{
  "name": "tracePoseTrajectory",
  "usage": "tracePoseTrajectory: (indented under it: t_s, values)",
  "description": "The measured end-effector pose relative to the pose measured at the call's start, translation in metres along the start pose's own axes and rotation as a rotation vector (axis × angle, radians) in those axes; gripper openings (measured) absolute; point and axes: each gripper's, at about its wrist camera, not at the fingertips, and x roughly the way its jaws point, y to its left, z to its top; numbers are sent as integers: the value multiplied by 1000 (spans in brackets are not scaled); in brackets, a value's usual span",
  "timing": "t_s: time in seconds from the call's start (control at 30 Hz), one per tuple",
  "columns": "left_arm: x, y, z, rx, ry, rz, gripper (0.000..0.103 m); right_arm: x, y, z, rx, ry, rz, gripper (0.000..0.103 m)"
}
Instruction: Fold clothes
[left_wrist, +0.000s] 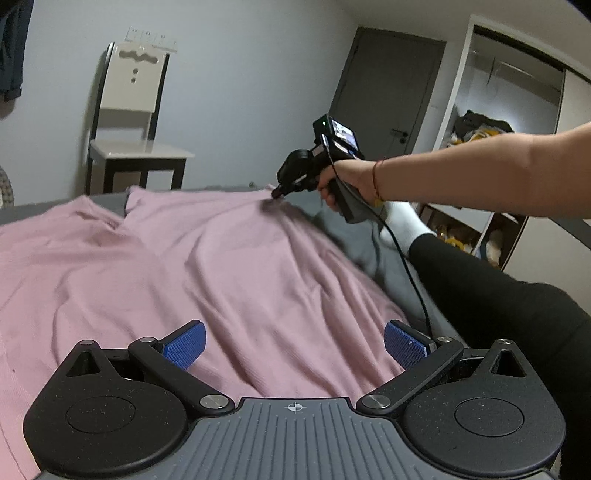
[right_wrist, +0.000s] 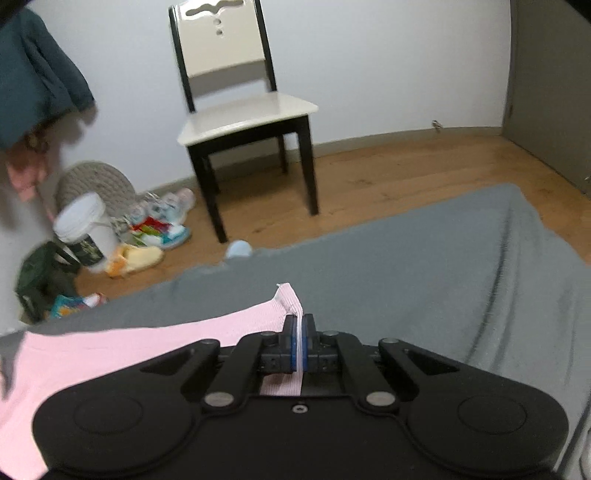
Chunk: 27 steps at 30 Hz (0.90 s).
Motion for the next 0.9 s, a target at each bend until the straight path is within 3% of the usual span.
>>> tracePoseTrajectory:
  t_s: [0.1,0.17,0.23,0.3,0.53,0.7,0.9]
  values:
    - [1,2,-1,-8,13,2,103,-1,-4,-8,24,28,8,5]
    - [-2,3,-1,-14,9,-2,103,-25,-9,-24,35,80,37,18]
    - [-3,3,1,-19,-2,2,103,-49,-13,-40,46,132,66,43]
    - [-5,4,5,-23,-18,6,103,-73,-18,-56,56,184,95,50]
    - [-18,11,21,-69,-45,97,103,-157,-35,-112,94,367,196,50]
    - [-34,16,30,-79,-36,214,103,-197,-34,-186,184,529,352,42]
    - [-56,35,44,-123,-49,353,103,-198,-27,-219,242,534,418,38]
